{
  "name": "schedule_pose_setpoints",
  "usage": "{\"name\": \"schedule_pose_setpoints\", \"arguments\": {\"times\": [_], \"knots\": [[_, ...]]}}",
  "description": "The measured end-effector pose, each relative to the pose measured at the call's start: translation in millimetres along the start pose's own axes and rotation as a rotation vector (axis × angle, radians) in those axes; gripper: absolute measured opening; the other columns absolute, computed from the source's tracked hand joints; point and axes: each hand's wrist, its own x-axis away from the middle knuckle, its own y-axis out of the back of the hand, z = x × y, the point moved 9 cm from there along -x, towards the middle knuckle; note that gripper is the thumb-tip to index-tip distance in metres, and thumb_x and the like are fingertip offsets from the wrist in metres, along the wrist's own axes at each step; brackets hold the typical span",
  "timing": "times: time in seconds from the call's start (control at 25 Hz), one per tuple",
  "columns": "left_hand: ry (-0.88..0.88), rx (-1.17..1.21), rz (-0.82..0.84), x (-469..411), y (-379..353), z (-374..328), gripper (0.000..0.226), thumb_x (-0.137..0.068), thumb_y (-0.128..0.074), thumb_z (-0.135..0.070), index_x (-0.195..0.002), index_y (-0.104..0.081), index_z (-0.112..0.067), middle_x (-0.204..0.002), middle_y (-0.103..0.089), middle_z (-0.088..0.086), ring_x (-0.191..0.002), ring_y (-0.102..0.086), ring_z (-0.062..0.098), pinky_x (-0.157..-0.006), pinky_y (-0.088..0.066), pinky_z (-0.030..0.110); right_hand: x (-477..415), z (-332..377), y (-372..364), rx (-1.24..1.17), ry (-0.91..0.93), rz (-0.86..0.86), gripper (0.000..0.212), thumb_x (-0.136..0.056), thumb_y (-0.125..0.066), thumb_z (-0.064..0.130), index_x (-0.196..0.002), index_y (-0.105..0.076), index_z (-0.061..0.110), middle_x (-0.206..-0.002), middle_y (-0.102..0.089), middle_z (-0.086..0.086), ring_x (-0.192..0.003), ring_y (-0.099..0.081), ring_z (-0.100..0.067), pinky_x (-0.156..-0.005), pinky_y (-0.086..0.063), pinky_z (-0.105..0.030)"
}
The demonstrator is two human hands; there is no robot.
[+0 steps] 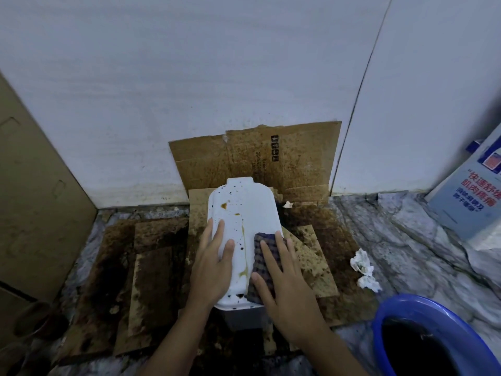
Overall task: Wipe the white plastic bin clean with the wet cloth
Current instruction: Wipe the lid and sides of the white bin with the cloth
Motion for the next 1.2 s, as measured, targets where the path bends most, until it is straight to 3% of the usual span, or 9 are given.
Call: {"name": "schedule_pose_setpoints", "arguments": {"times": [0.08,0.28,0.48,0.92,1.2], "knots": [[0.003,0.002,-0.003,-0.1,0.4,0.2,0.058,-0.104,-0.036,-0.05,-0.159,-0.023,-0.034,-0.166,-0.003,-0.022,-0.153,-0.01,0.008,-0.118,-0.023,0.034,6.4,-0.7,-0.3,-0.03,0.002,-0.033,0.064,-0.101,-0.027,0.065,-0.154,0.005,0.052,-0.158,0.031,0.028,-0.148,0.031,-0.005,-0.118,-0.036,-0.045],[-0.001,-0.003,-0.008,-2.0,0.8,0.8,0.059,-0.104,-0.04,-0.049,-0.159,-0.023,-0.034,-0.167,-0.003,-0.021,-0.153,-0.011,0.007,-0.118,-0.025,0.034,-16.3,-4.1,6.3,-0.063,0.01,-0.025,0.063,-0.101,-0.031,0.062,-0.156,-0.002,0.049,-0.159,0.027,0.029,-0.149,0.025,-0.002,-0.115,-0.031,-0.032],[-0.011,0.01,0.001,-2.9,1.7,3.3,0.06,-0.103,-0.041,-0.051,-0.159,-0.024,-0.035,-0.166,-0.003,-0.023,-0.152,-0.01,0.003,-0.118,-0.021,0.031,-66.7,-16.6,1.1,-0.102,-0.013,0.074,0.068,-0.1,-0.036,0.061,-0.158,-0.006,0.042,-0.164,0.023,0.019,-0.152,0.023,-0.01,-0.122,-0.019,-0.046],[-0.003,0.062,-0.003,-4.7,0.8,6.1,0.057,-0.104,-0.043,-0.05,-0.157,-0.027,-0.037,-0.165,-0.006,-0.025,-0.15,-0.012,0.002,-0.107,-0.019,0.023,-180.5,-30.8,4.7,-0.113,-0.078,0.146,0.068,-0.102,-0.037,0.057,-0.16,-0.009,0.033,-0.168,0.014,0.006,-0.154,0.016,-0.023,-0.124,-0.009,-0.054],[-0.005,0.099,0.016,-4.9,-0.2,6.4,0.056,-0.105,-0.04,-0.049,-0.158,-0.027,-0.036,-0.165,-0.006,-0.025,-0.152,-0.012,0.005,-0.115,-0.024,0.031,-137.3,-24.1,4.6,-0.112,-0.065,0.113,0.068,-0.103,-0.038,0.055,-0.16,-0.009,0.033,-0.167,0.017,0.009,-0.154,0.019,-0.02,-0.123,-0.013,-0.053]]}}
